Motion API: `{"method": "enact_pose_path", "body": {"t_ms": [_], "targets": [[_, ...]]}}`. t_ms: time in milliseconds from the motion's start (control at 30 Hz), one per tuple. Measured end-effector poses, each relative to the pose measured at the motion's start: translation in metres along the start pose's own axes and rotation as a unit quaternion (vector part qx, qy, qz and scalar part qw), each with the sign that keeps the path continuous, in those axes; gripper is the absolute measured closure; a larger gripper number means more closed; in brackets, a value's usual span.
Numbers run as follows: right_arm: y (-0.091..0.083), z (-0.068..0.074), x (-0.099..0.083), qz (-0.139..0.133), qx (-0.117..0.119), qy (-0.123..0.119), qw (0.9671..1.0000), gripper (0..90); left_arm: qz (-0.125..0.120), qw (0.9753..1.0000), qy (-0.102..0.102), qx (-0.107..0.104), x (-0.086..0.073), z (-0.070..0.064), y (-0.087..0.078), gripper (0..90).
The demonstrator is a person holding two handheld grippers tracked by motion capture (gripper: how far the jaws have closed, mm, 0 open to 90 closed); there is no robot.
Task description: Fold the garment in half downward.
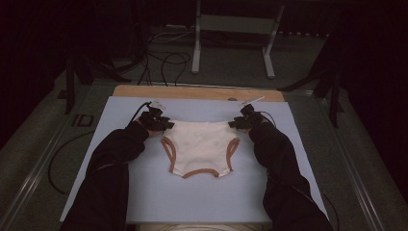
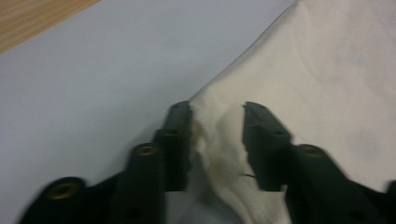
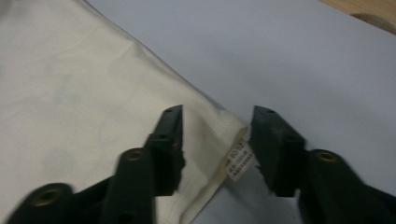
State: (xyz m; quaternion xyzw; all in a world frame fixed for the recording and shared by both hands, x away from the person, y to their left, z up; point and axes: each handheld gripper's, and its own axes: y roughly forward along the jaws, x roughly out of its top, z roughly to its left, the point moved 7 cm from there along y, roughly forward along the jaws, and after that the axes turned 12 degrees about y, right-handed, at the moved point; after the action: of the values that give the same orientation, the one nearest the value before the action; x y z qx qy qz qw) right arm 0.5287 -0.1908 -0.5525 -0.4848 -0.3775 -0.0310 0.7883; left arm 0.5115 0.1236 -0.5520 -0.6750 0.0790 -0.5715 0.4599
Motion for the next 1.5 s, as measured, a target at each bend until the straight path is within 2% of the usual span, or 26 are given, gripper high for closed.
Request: {"method": "enact_pose_path", "body": {"t_ms": [67,200,267,333,400,467,667,867,933,1233,1500], "targets": [[-0.003,0.001,0.001,-0.003,0.003,-0.001,1.0,42.2,-0.009,0.9999,-0.009,-0.002,0.003,0.0,-0.002,46.3],[-0.007,0.003,0.0,-0.006,0.011,0.004,0.9999,32.5,-0.015,0.9998,-0.013,-0.005,0.006,-0.002,-0.007,35.0],[-0.009,0.005,-0.001,-0.004,0.022,0.006,0.9997,28.6,-0.02,0.9995,-0.02,-0.014,0.006,-0.003,-0.01,28.5],[-0.011,0.005,-0.003,-0.007,0.019,0.009,0.9998,23.0,-0.024,0.9991,-0.015,-0.033,0.006,-0.005,-0.013,17.5],[-0.013,0.008,-0.005,-0.008,0.035,0.012,0.9993,14.4,-0.023,0.9987,-0.017,-0.042,0.007,-0.007,-0.016,8.9],[-0.016,0.01,-0.006,-0.013,0.038,0.012,0.9991,14.1,-0.022,0.9986,-0.01,-0.047,0.008,-0.011,-0.018,0.8],[-0.026,0.019,-0.007,-0.03,0.043,-0.002,0.9987,10.1,-0.038,0.9982,0.006,-0.047,0.013,-0.019,-0.029,0.0],[-0.038,0.031,-0.002,-0.051,0.032,-0.014,0.9981,9.9,-0.053,0.9971,0.023,-0.05,0.019,-0.031,-0.041,0.0],[-0.042,0.036,0.0,-0.059,0.04,-0.016,0.9973,9.9,-0.06,0.9965,0.027,-0.051,0.021,-0.036,-0.045,0.0],[-0.053,0.061,0.009,-0.067,0.056,-0.035,0.9955,10.0,-0.063,0.9948,0.051,-0.062,0.021,-0.052,-0.059,0.0],[-0.051,0.077,0.013,-0.066,0.063,-0.052,0.9945,9.8,-0.07,0.992,0.078,-0.07,0.023,-0.068,-0.076,0.0]]}}
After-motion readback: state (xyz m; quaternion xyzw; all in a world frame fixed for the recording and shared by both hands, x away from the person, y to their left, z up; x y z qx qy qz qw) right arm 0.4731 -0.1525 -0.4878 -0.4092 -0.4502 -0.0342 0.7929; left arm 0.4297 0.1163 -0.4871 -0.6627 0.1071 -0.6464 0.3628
